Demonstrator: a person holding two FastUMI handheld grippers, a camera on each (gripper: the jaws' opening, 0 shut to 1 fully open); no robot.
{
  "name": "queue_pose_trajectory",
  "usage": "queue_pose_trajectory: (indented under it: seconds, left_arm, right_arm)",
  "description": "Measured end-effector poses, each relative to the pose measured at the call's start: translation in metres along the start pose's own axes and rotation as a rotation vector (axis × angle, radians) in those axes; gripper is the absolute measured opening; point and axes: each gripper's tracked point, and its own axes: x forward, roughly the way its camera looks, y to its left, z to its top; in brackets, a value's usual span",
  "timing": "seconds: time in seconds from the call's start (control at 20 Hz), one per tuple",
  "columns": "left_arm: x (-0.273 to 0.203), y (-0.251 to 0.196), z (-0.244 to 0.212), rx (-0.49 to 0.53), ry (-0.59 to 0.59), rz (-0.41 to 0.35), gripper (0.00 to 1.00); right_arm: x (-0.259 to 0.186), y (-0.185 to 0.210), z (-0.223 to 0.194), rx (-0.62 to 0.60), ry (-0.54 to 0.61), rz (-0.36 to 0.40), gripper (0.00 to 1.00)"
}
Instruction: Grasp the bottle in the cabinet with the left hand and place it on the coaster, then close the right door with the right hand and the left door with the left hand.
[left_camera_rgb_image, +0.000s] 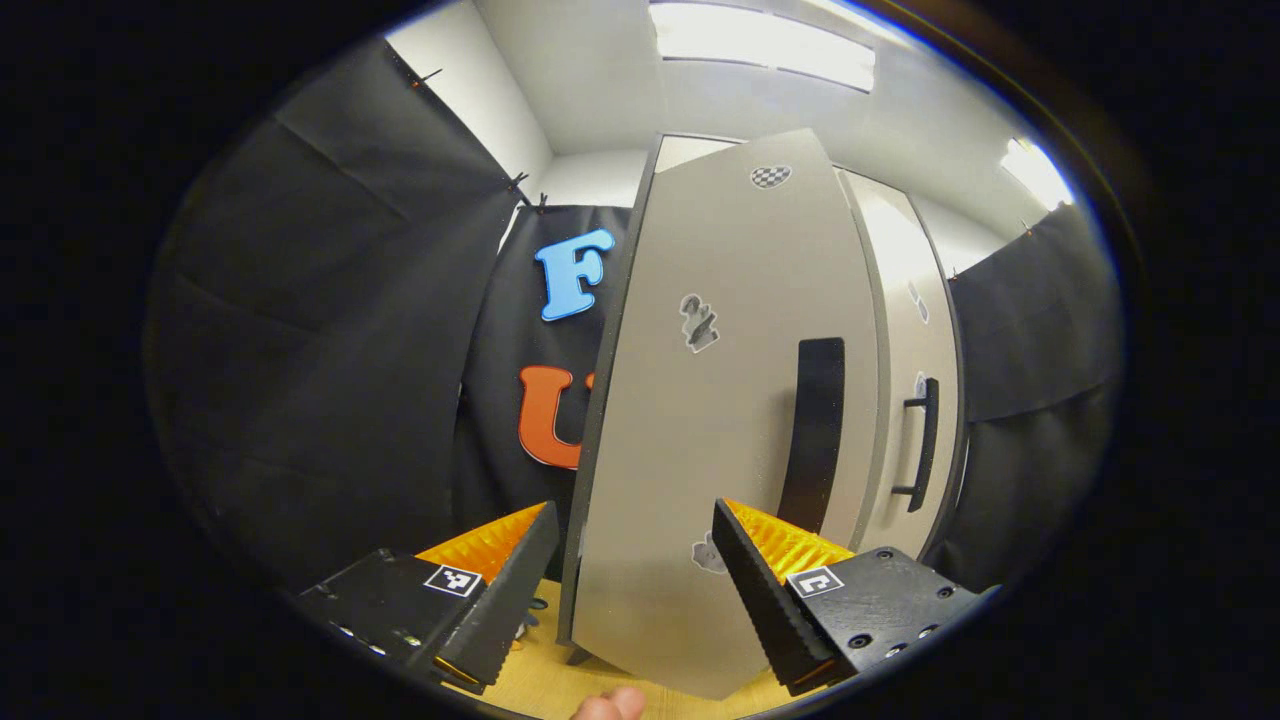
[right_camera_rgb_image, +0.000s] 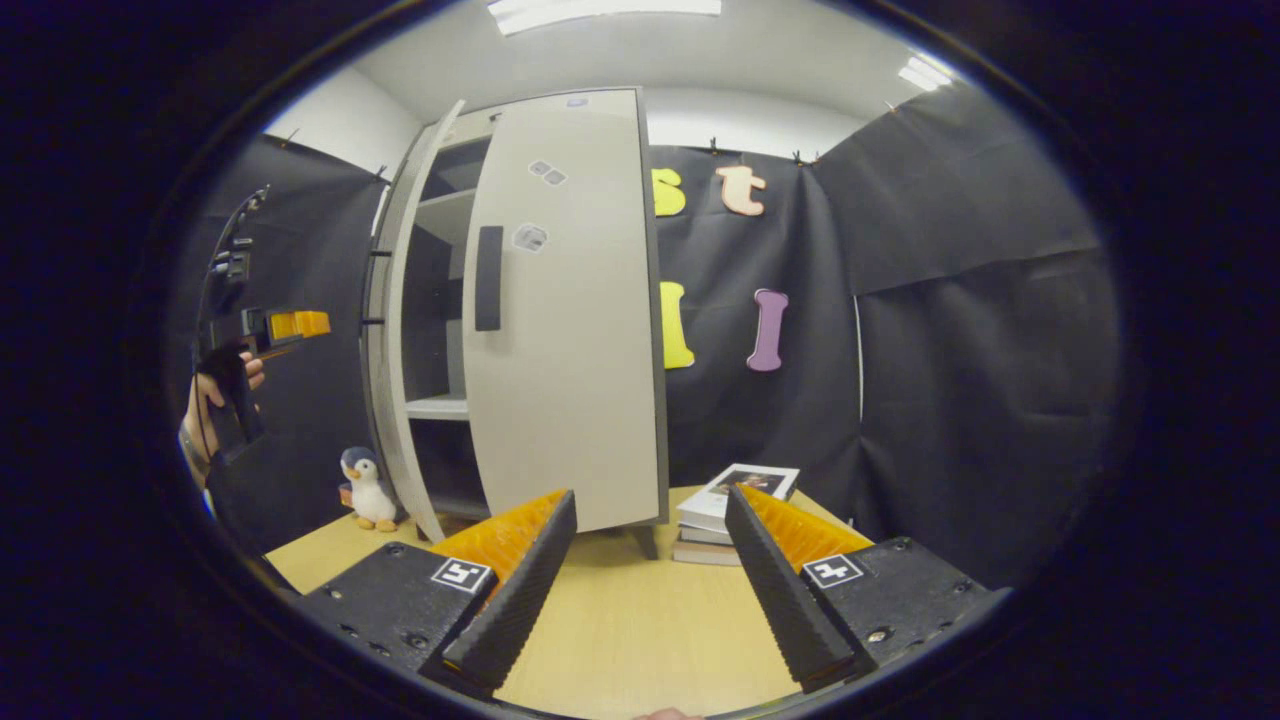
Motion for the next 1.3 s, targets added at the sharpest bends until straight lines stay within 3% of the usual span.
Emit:
queue_pose_trajectory:
  seconds: [0.15,0.25,0.3,0.35,0.4,0.5,0.6,0.8,0.95,1.0,1.1,1.15,1.25,1.3]
  left_arm:
    - [-0.012,-0.007,0.012,0.014,-0.03,-0.009,0.95]
    - [-0.027,-0.008,0.005,0.008,-0.005,0.017,1.0]
    - [-0.036,-0.011,-0.003,-0.007,0.01,0.024,0.95]
    - [-0.048,-0.016,-0.011,-0.021,0.024,0.022,0.95]
    - [-0.059,-0.022,-0.02,-0.034,0.039,0.021,0.99]
    - [-0.081,-0.031,-0.042,-0.054,0.061,0.017,0.95]
    - [-0.101,-0.039,-0.068,-0.063,0.086,0.008,0.99]
    - [-0.137,-0.032,-0.1,-0.063,0.096,0.068,1.0]
    - [-0.154,-0.025,-0.105,-0.041,0.081,0.105,1.0]
    - [-0.158,-0.023,-0.106,-0.031,0.086,0.112,0.95]
    - [-0.162,-0.019,-0.105,-0.021,0.085,0.124,0.95]
    - [-0.164,-0.017,-0.103,-0.02,0.082,0.129,1.0]
    - [-0.164,-0.016,-0.101,-0.008,0.077,0.129,0.95]
    - [-0.165,-0.014,-0.1,0.008,0.075,0.133,0.95]
  right_arm:
    - [0.003,0.003,0.008,0.003,-0.022,0.006,0.94]
    - [0.004,0.014,0.012,0.011,-0.041,0.03,0.94]
    - [0.005,0.019,0.014,0.016,-0.049,0.041,0.98]
    - [0.006,0.025,0.015,0.021,-0.053,0.055,0.94]
    - [0.007,0.032,0.016,0.027,-0.056,0.073,0.98]
    - [0.007,0.043,0.019,0.032,-0.065,0.102,0.94]
    - [0.006,0.051,0.018,0.024,-0.069,0.119,0.98]
    - [0.005,0.064,0.012,0.009,-0.045,0.157,0.98]
    - [0.003,0.068,0.005,-0.003,-0.023,0.163,0.98]
    - [0.004,0.071,0.002,-0.003,-0.013,0.172,0.98]
    - [0.005,0.076,0.003,0.001,-0.004,0.184,0.98]
    - [0.005,0.079,0.005,0.001,-0.004,0.189,0.98]
    - [0.005,0.082,0.007,0.0,-0.014,0.193,0.94]
    - [0.006,0.084,0.008,-0.004,-0.015,0.193,0.98]
